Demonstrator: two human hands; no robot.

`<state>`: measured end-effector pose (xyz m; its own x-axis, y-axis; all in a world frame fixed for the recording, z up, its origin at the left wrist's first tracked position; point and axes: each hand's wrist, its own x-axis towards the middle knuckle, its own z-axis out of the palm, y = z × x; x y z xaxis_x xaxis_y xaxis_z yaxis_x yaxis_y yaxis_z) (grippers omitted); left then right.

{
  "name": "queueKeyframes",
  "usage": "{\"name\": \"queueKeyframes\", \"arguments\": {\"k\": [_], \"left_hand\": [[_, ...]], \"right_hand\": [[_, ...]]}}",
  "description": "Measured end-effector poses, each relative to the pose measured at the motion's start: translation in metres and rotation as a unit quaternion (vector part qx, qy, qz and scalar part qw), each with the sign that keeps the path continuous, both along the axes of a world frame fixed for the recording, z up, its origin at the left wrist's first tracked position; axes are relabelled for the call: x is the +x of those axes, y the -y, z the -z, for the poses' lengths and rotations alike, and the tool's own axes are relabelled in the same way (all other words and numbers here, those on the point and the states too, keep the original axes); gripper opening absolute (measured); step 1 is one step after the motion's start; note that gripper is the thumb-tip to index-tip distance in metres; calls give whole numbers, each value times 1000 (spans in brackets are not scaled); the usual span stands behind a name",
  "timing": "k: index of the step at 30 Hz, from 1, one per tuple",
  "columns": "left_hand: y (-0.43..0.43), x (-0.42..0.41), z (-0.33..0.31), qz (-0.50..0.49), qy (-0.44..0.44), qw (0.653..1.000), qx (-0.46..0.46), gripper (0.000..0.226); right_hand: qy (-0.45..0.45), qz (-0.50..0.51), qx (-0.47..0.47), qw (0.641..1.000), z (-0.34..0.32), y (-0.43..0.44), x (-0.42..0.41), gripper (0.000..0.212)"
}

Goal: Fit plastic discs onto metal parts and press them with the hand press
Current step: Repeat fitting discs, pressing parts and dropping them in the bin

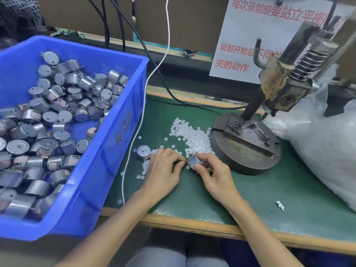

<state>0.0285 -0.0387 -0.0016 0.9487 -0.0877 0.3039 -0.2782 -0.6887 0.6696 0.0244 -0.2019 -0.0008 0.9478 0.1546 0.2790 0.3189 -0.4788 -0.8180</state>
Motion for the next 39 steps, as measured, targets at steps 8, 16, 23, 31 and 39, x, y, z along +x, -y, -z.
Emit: {"name": "queueKeyframes", "arguments": {"k": [8, 16, 23, 31, 39], "left_hand": [[-3, -3, -1, -18, -11, 1000, 11, 4], [-2, -2, 1, -10, -15, 1000, 5, 6], [-4, -3, 1, -3, -24, 999, -23, 46], [-2, -5, -1, 40, 8, 999, 3, 38], [0, -7, -1, 29, 37, 999, 23, 41]], "right_hand": [[29, -7, -39, 999, 1, -2, 2, 18], [122, -34, -129, 983, 3, -4, 1, 21], [172, -54, -165, 970, 5, -7, -2, 33], [206, -59, -169, 962, 2, -9, -2, 35], [185, -53, -194, 962, 5, -9, -1, 26]]}}
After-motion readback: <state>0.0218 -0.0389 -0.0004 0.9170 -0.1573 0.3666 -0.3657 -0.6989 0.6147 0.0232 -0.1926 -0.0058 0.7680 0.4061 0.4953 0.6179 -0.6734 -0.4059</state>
